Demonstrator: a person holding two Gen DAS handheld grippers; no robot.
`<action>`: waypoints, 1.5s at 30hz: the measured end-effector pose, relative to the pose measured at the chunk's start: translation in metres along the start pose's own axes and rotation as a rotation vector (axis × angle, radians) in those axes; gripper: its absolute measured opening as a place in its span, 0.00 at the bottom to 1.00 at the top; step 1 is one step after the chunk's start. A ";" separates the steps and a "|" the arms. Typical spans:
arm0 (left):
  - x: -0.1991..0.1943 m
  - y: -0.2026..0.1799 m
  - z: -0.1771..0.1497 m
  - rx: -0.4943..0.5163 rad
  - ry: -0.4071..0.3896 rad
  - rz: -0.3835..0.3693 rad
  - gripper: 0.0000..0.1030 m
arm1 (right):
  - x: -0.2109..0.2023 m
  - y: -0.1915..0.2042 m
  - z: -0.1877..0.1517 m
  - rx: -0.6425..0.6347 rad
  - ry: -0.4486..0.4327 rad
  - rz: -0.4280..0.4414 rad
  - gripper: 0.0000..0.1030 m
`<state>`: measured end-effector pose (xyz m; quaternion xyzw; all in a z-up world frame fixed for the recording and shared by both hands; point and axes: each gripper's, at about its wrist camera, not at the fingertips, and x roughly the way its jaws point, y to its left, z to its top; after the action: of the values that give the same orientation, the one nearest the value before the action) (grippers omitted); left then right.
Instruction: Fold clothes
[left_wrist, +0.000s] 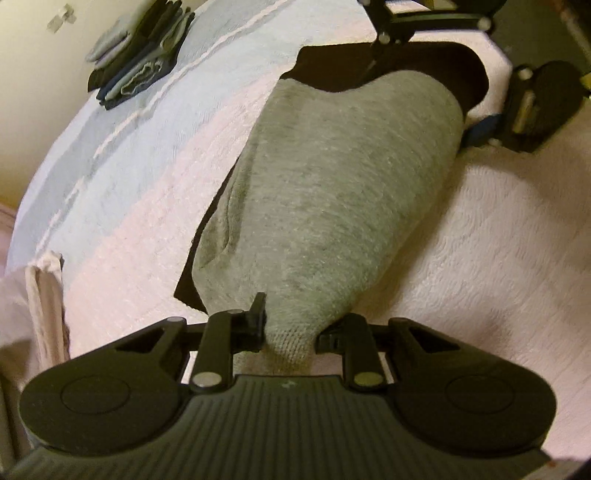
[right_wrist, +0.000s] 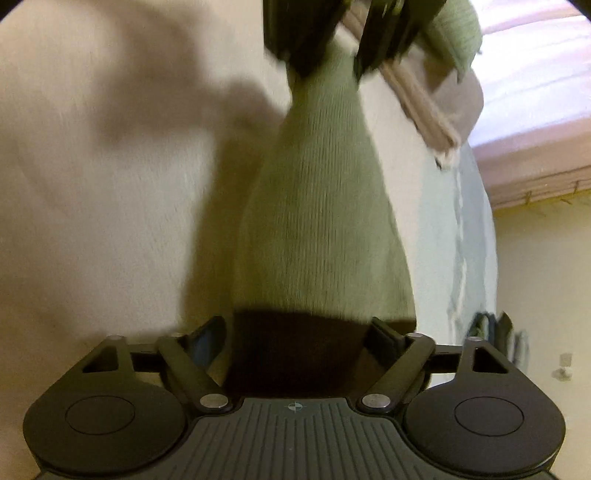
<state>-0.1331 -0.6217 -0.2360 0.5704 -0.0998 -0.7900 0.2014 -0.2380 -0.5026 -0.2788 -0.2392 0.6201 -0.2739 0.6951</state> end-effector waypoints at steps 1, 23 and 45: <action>-0.003 0.001 0.001 -0.009 0.002 -0.004 0.18 | -0.001 -0.006 -0.005 0.021 0.000 0.027 0.42; -0.140 0.017 0.161 -0.114 0.105 -0.175 0.18 | -0.154 -0.208 -0.121 0.158 -0.156 0.451 0.26; -0.087 0.100 0.443 -0.048 0.022 -0.108 0.17 | -0.143 -0.408 -0.345 0.165 -0.147 0.339 0.26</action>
<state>-0.5060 -0.7055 0.0234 0.5787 -0.0476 -0.7955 0.1730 -0.6261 -0.7027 0.0599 -0.0931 0.5744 -0.1847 0.7920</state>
